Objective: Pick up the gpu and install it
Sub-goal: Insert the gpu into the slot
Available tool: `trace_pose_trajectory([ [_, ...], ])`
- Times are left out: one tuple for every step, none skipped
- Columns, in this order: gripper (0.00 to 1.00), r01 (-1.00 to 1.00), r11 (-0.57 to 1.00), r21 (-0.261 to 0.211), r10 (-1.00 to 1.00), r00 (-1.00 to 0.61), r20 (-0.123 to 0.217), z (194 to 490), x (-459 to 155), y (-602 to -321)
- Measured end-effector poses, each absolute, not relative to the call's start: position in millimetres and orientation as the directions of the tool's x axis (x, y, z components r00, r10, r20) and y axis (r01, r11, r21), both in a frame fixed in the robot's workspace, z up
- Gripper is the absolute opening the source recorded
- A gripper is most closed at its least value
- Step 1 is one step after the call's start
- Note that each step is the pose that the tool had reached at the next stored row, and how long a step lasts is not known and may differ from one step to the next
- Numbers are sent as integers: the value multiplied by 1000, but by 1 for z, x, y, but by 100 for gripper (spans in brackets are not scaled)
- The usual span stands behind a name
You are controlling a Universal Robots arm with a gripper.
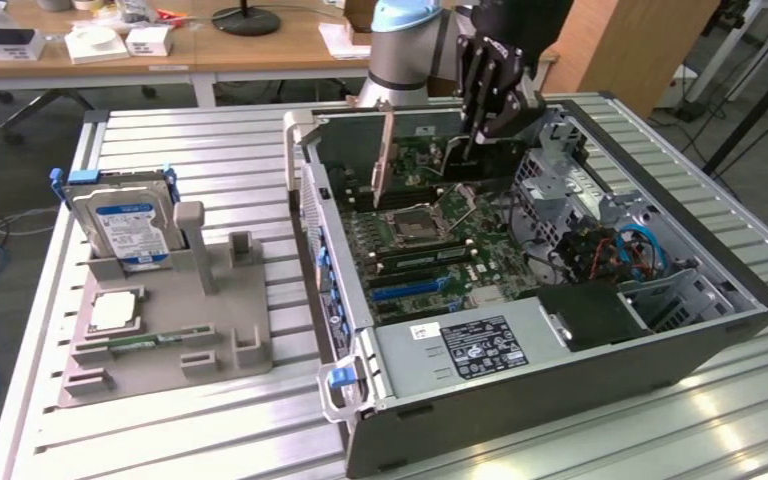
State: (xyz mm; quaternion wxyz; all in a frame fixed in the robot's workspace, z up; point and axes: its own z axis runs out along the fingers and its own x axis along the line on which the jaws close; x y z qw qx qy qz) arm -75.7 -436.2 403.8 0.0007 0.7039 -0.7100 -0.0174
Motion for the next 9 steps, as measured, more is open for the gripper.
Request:
trace_pose_trajectory([
  [26,-1000,8,26,-1000,-9,-23,404,-76,-436],
  [26,-1000,8,26,-1000,-9,-23,404,-76,-436],
  [26,-1000,8,26,-1000,-9,-24,404,-76,-436],
  [26,-1000,8,25,-1000,-9,-24,403,-76,-436],
  [26,-1000,8,25,-1000,-9,-24,402,-76,-436],
  [26,-1000,8,26,-1000,-8,-24,402,-76,-436],
  [26,-1000,8,26,-1000,-8,-24,401,-76,-436],
  [26,-1000,7,25,-1000,-8,-24,401,-76,-437],
  [26,-1000,7,25,-1000,-8,-24,400,-76,-437],
])
